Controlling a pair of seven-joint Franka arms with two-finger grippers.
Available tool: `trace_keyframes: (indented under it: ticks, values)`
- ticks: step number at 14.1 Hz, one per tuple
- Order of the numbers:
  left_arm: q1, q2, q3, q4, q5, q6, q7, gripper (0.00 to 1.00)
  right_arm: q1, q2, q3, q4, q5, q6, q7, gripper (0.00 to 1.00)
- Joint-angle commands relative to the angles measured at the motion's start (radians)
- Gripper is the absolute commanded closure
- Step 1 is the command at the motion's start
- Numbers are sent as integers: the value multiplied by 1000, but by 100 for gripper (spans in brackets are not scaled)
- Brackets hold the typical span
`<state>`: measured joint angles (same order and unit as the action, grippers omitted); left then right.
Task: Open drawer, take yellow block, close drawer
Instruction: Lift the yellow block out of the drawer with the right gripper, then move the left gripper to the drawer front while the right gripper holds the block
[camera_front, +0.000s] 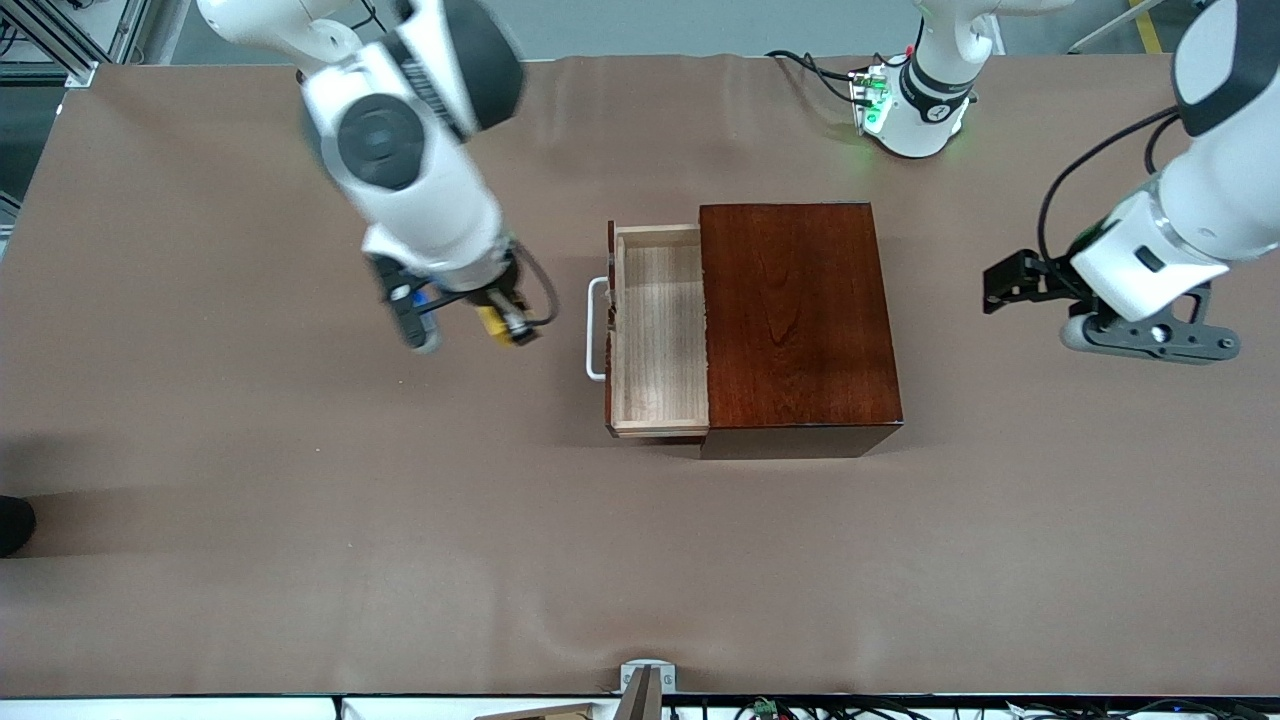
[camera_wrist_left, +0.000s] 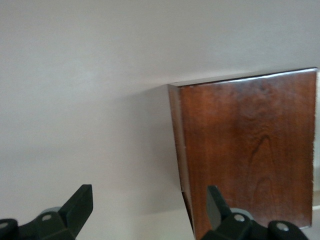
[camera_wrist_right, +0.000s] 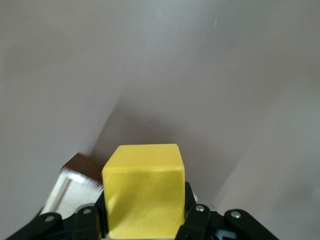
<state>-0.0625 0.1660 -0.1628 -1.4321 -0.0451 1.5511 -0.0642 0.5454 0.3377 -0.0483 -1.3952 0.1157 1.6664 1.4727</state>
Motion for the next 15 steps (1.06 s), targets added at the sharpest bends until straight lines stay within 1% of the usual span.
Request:
trace_keyframes:
  ticks: [1,3,4,6,8,9,10,11,12,14,15]
  values:
    - [-10,-29,-96,-7,24,6,-25,0,-106,-42,16,-38,16,-71,-255,100]
    - [-14,-31,-186,-5,25,6,-96,0,-178,-55,15,-64,16,-103,-429,100]
    - [-19,-31,-248,1,31,6,-164,0,-212,-65,16,-91,16,-103,-516,100]
    - [-29,-26,-346,2,50,6,-389,0,-263,-89,15,-142,15,-97,-673,100]
    - [-52,-26,-447,1,57,6,-616,0,-314,-83,15,-159,9,-86,-811,100]
    - [-71,-23,-481,-1,86,9,-681,0,-346,-79,15,-165,9,-64,-871,100]
    - [-101,-5,-503,1,134,26,-681,0,-367,-72,15,-188,9,-18,-922,100]
    - [-140,33,-515,2,166,61,-640,0,-380,-72,15,-220,7,34,-966,100]
    - [-167,59,-515,2,182,99,-558,0,-383,-71,15,-247,5,86,-1003,100]
    - [-215,122,-515,9,182,200,-349,0,-386,-51,13,-262,-5,151,-1061,100]
    - [-233,151,-512,24,182,251,-248,0,-392,-39,13,-268,-31,176,-1107,100]
